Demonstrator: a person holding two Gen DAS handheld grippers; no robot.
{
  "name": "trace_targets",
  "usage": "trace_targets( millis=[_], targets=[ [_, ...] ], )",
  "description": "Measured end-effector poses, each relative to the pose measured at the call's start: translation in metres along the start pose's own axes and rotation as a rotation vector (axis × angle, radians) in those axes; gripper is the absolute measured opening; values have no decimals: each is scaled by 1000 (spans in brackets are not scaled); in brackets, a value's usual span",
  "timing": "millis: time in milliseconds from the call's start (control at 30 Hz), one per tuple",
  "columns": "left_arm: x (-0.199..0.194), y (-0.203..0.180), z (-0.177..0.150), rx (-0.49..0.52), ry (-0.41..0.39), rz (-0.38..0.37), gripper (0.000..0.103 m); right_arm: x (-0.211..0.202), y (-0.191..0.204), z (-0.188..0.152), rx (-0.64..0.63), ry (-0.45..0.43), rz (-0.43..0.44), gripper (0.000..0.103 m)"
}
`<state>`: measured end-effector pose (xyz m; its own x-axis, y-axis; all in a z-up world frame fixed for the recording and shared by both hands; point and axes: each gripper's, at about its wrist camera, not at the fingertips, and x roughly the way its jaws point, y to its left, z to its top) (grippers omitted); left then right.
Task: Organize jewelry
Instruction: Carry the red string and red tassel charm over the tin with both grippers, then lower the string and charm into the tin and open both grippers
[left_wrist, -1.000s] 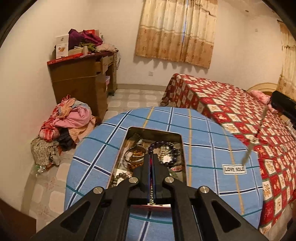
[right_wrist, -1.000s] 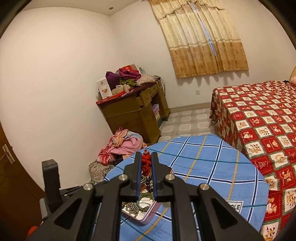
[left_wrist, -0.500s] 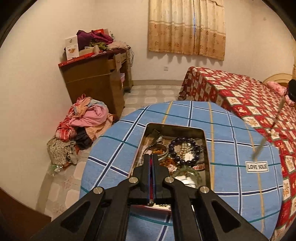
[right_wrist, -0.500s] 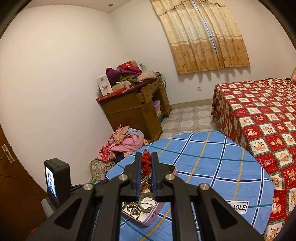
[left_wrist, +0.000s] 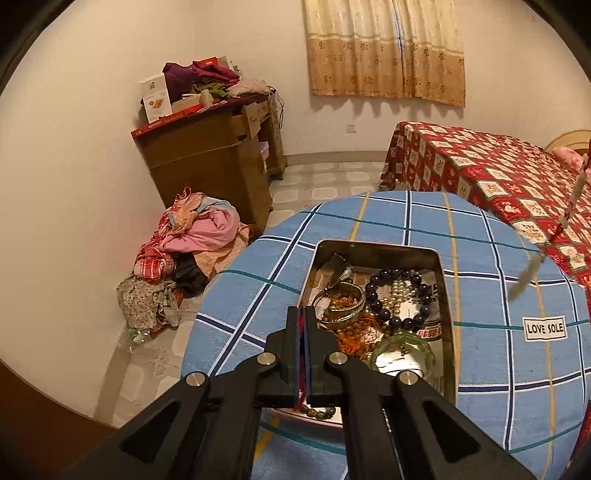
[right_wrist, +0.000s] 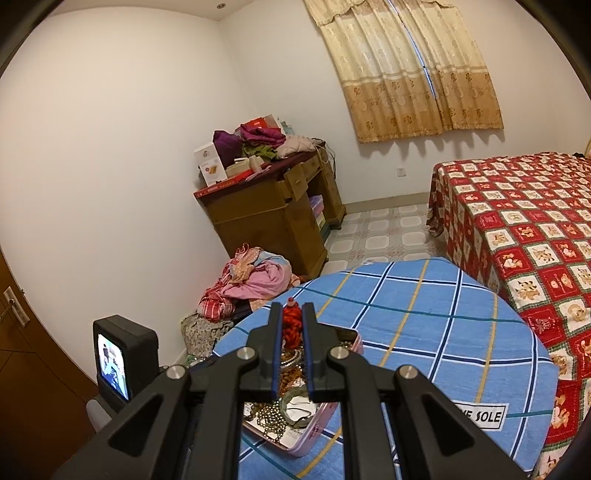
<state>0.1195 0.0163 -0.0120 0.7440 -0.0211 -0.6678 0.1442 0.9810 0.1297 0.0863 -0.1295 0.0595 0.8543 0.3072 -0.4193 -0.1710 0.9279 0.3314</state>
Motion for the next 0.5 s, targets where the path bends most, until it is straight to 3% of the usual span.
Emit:
trace_targets(
  millis=[200, 500],
  targets=[
    [6, 2, 1, -9, 8, -26, 0, 8, 0, -1, 5, 7, 8, 12],
    [9, 21, 3, -116, -56, -224, 0, 31, -3, -5, 20, 30, 33, 12]
  ],
)
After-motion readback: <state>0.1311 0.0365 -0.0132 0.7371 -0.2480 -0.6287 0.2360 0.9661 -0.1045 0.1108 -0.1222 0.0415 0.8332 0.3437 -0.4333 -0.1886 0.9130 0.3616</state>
